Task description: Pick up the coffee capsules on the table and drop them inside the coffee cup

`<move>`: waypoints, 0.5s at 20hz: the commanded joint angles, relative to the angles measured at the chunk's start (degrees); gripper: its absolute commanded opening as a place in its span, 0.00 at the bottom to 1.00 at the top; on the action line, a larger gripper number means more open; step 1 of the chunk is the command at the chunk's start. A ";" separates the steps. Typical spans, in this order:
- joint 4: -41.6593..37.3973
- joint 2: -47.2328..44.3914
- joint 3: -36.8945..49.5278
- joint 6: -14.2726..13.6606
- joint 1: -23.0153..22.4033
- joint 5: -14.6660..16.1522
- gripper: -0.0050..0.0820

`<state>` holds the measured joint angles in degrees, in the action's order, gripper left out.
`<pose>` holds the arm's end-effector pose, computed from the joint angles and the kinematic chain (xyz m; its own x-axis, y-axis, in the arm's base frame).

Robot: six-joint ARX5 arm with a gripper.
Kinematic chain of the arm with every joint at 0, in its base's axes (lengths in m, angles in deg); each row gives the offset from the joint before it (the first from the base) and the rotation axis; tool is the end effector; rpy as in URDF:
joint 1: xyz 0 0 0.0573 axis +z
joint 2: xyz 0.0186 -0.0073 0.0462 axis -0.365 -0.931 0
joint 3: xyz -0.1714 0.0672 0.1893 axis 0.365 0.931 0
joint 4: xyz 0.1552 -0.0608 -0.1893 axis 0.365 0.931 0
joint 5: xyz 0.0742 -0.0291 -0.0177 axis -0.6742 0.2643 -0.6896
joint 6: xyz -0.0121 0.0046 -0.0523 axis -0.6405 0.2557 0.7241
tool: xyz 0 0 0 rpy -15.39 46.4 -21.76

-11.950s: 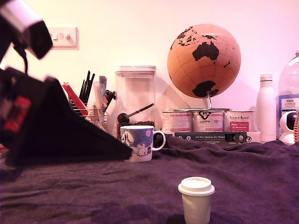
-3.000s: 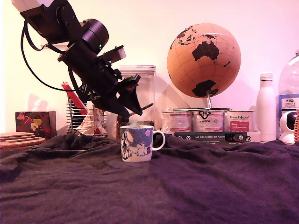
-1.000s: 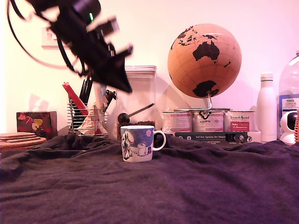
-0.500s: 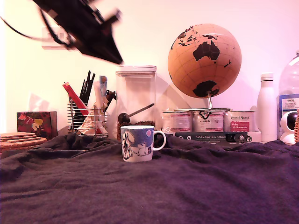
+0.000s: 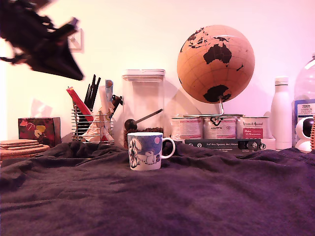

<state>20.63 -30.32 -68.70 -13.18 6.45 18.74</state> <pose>0.2762 -0.0835 0.2694 0.7178 -0.5284 -0.4534 0.5037 0.8436 -0.1858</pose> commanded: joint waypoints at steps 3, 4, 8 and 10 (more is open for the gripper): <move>-3.54 3.58 6.67 1.20 2.69 0.07 0.04; -3.85 4.28 8.04 1.27 3.43 0.04 0.04; -7.78 7.96 15.13 2.51 5.90 0.04 0.04; -9.55 10.12 18.88 2.86 7.10 0.04 0.04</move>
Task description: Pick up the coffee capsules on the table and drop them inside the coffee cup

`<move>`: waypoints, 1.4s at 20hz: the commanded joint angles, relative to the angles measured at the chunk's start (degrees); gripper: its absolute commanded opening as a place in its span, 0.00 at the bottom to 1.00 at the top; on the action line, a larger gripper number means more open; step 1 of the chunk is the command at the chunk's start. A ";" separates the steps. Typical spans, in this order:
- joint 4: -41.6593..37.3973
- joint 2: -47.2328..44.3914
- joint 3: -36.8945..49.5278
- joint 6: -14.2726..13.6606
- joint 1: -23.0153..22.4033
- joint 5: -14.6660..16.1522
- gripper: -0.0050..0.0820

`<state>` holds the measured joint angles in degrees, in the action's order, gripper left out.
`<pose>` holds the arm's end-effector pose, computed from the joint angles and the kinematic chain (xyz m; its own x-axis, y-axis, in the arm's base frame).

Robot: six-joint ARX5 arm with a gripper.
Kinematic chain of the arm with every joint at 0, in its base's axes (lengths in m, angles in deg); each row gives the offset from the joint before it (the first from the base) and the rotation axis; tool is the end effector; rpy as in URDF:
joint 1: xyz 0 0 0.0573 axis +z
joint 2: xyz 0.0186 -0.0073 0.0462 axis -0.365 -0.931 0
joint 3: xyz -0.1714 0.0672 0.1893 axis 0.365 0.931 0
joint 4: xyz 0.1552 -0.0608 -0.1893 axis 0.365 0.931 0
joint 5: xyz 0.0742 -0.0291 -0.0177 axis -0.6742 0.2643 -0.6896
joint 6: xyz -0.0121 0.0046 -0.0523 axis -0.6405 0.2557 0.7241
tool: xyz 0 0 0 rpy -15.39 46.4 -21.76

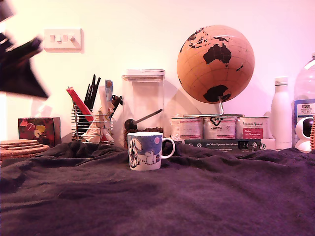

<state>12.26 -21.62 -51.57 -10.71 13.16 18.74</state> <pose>0.2372 -0.0439 0.2209 0.7741 -0.4409 -0.4542 0.3801 0.8976 -0.2235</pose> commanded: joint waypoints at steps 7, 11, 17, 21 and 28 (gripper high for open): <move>-2.86 12.00 13.68 1.64 3.39 -0.04 0.04; -4.50 20.52 20.44 2.89 4.81 -1.14 0.04; -2.40 33.64 26.97 4.17 5.05 -3.87 0.04; 0.98 41.88 30.32 4.63 5.05 -4.94 0.04; 10.97 55.08 31.69 4.61 5.05 -6.47 0.04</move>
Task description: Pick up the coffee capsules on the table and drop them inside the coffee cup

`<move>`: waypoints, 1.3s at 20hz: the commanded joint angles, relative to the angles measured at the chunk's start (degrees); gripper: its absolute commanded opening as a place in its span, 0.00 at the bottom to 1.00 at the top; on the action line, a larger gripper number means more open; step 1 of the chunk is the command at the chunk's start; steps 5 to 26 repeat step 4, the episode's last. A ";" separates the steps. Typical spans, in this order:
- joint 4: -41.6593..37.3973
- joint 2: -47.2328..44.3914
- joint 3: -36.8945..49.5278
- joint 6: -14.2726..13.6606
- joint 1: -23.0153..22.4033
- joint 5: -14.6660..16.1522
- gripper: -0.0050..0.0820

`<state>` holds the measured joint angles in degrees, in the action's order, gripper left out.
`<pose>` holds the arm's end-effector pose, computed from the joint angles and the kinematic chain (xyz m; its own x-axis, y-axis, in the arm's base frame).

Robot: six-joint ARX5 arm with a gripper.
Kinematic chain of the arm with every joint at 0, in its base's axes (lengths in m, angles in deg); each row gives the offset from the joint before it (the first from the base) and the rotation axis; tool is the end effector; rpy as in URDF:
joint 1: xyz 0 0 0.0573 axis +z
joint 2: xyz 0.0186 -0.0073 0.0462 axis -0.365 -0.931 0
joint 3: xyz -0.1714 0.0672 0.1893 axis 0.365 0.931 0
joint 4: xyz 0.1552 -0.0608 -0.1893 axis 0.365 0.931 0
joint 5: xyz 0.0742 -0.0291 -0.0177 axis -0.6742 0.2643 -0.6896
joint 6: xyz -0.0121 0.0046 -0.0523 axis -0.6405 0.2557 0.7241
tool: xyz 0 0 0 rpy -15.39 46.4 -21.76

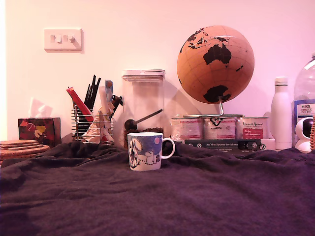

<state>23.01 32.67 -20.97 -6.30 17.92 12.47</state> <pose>0.1059 -0.0128 0.1595 0.9236 -0.2768 -0.2651 0.2259 0.9519 -0.2069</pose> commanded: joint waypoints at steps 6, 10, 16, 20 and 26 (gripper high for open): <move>5.75 6.93 1.09 0.33 0.28 -1.22 0.04; 5.75 6.93 1.09 0.33 0.28 -1.22 0.04; 5.75 6.93 1.09 0.33 0.28 -1.22 0.04; 5.75 6.93 1.09 0.33 0.28 -1.22 0.04; 5.75 6.93 1.09 0.33 0.28 -1.22 0.04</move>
